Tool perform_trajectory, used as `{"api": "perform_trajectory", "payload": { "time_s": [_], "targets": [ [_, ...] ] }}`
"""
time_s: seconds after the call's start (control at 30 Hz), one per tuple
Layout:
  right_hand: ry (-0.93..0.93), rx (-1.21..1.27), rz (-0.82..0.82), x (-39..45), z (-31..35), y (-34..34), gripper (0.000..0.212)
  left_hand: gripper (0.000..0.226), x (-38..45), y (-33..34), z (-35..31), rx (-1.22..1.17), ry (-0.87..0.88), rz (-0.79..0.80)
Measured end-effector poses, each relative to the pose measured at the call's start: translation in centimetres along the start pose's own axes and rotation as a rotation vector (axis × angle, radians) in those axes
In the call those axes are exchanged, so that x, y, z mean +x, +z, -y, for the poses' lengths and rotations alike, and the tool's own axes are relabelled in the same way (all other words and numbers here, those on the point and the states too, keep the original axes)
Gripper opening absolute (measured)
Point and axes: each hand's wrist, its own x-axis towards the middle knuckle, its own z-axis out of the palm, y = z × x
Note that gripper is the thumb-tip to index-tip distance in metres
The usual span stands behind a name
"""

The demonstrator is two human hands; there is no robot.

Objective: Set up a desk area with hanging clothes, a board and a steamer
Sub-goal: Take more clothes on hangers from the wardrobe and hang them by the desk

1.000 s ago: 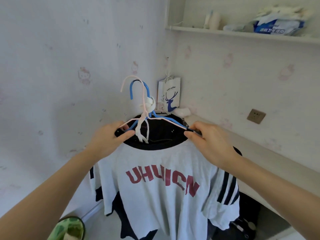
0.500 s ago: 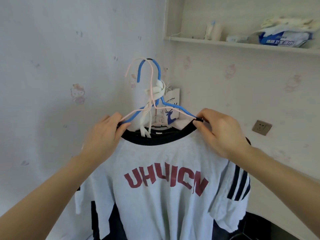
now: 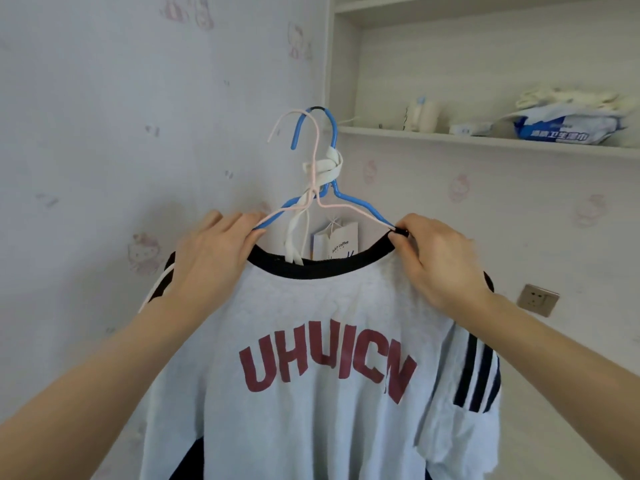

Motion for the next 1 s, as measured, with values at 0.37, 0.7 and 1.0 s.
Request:
{"api": "perform_trajectory", "payload": {
  "time_s": [0.37, 0.7, 1.0],
  "targets": [
    [-0.009, -0.090, -0.020, 10.3, -4.7, 7.7, 0.020, 0.029, 9.2, 8.7, 4.3, 0.016, -0.079, 0.031],
    [-0.046, -0.119, 0.085, 17.3, -13.3, 21.8, 0.025, 0.033, 13.1, 24.4, 7.7, 0.016, -0.155, 0.153],
    [-0.085, -0.085, 0.241, 16.1, -20.7, 36.2, 0.037, 0.028, 10.0, 38.9, 8.9, -0.006, -0.267, 0.392]
  ]
}}
